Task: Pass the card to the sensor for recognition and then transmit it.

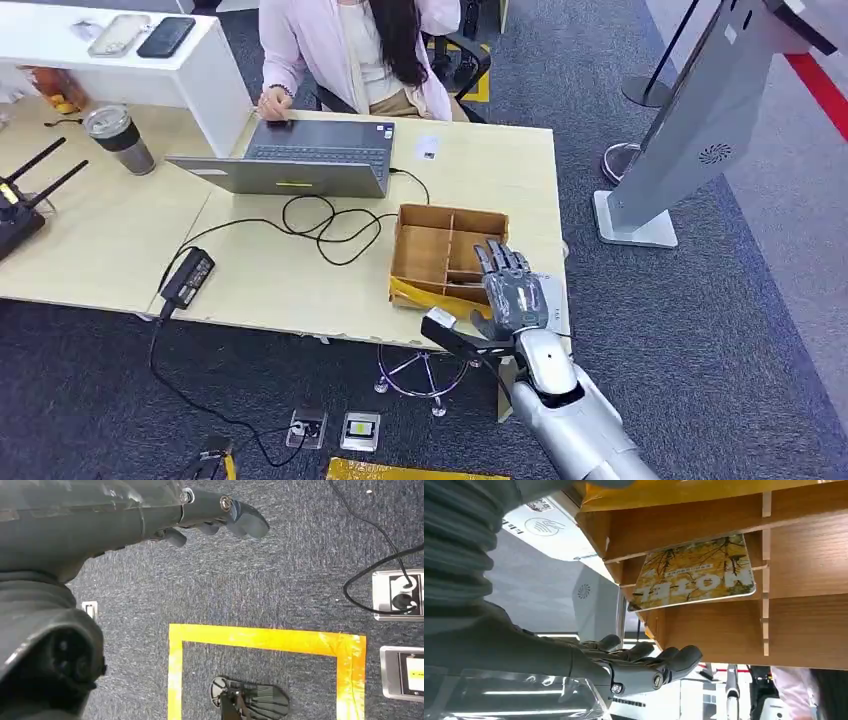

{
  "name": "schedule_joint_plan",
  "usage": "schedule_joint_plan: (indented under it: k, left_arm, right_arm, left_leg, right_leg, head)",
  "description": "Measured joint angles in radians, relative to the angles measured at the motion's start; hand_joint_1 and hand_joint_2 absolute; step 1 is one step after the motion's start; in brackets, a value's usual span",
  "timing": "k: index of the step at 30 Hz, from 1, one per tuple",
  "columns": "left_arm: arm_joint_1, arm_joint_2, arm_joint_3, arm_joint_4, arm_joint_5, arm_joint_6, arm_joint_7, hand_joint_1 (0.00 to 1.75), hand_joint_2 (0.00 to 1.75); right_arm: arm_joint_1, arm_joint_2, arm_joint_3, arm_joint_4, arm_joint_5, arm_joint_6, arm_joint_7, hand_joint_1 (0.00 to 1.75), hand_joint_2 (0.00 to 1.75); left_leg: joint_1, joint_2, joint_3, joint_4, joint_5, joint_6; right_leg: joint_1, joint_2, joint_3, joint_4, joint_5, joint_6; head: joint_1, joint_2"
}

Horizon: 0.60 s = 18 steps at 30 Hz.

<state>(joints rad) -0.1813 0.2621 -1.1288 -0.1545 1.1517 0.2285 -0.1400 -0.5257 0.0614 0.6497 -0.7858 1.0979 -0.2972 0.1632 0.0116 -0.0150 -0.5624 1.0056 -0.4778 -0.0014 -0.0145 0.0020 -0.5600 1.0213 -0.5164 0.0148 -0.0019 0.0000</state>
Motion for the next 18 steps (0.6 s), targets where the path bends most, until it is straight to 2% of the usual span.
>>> schedule_joint_plan:
  k: [8, 9, 10, 11, 13, 14, 15, 18]
  left_arm:
    - [0.0, 0.002, -0.005, 0.0, 0.0, 0.0, 0.0, 0.0, 0.0]
    - [0.0, 0.002, -0.006, 0.0, 0.0, 0.0, 0.0, 0.0, 0.0]
    - [0.0, 0.002, -0.007, 0.0, 0.0, 0.0, 0.0, 0.0, 0.0]
    - [0.0, 0.002, -0.008, 0.0, 0.0, 0.0, 0.0, 0.0, 0.0]
    - [0.0, 0.002, -0.01, 0.0, 0.0, 0.0, 0.0, 0.0, 0.0]
    - [0.0, 0.002, -0.013, 0.0, 0.0, 0.0, 0.0, 0.0, 0.0]
    - [0.0, 0.002, -0.015, 0.0, 0.0, 0.0, 0.0, 0.0, 0.0]
    - [0.0, 0.002, -0.016, 0.0, 0.0, 0.0, 0.0, 0.0, 0.0]
  right_arm:
    - [-0.001, 0.006, 0.0, 0.0, 0.011, 0.0, 0.0, 0.0, 1.75]
    - [-0.002, 0.006, 0.0, 0.0, 0.013, 0.0, 0.001, 1.62, 1.75]
    - [-0.002, 0.007, 0.0, 0.0, 0.014, 0.0, 0.001, 1.62, 1.75]
    - [-0.003, 0.007, 0.0, 0.0, 0.014, 0.001, 0.002, 1.75, 1.75]
    - [-0.003, 0.008, 0.0, 0.0, 0.013, 0.003, 0.002, 1.75, 1.75]
    - [-0.004, 0.008, 0.0, 0.0, 0.012, 0.005, 0.002, 1.69, 1.75]
    - [-0.004, 0.009, 0.0, 0.0, 0.008, 0.01, 0.001, 0.0, 1.75]
    - [-0.004, 0.009, 0.0, 0.0, 0.004, 0.02, -0.002, 0.0, 1.75]
  left_leg:
    - [0.0, 0.0, 0.0, 0.0, 0.0, 0.0]
    - [0.0, 0.0, 0.0, 0.0, 0.0, 0.0]
    - [0.0, 0.0, 0.0, 0.0, 0.0, 0.0]
    - [0.0, 0.0, 0.0, 0.0, 0.0, 0.0]
    - [0.0, 0.0, 0.0, 0.0, 0.0, 0.0]
    - [0.0, 0.0, 0.0, 0.0, 0.0, 0.0]
    - [0.0, 0.0, 0.0, 0.0, 0.0, 0.0]
    - [0.0, 0.0, 0.0, 0.0, 0.0, 0.0]
  right_leg:
    - [0.0, 0.0, 0.0, 0.0, 0.0, 0.0]
    - [0.0, 0.0, 0.0, 0.0, 0.0, 0.0]
    - [0.0, 0.0, 0.0, 0.0, 0.0, 0.0]
    - [0.0, 0.0, 0.0, 0.0, 0.0, 0.0]
    - [0.0, 0.0, 0.0, 0.0, 0.0, 0.0]
    - [0.0, 0.0, 0.0, 0.0, 0.0, 0.0]
    - [0.0, 0.0, 0.0, 0.0, 0.0, 0.0]
    - [0.0, 0.0, 0.0, 0.0, 0.0, 0.0]
  head:
    - [0.0, 0.0]
    - [0.0, 0.0]
    - [0.0, 0.0]
    - [0.0, 0.0]
    - [0.0, 0.0]
    - [0.0, 0.0]
    - [0.0, 0.0]
    - [0.0, 0.0]
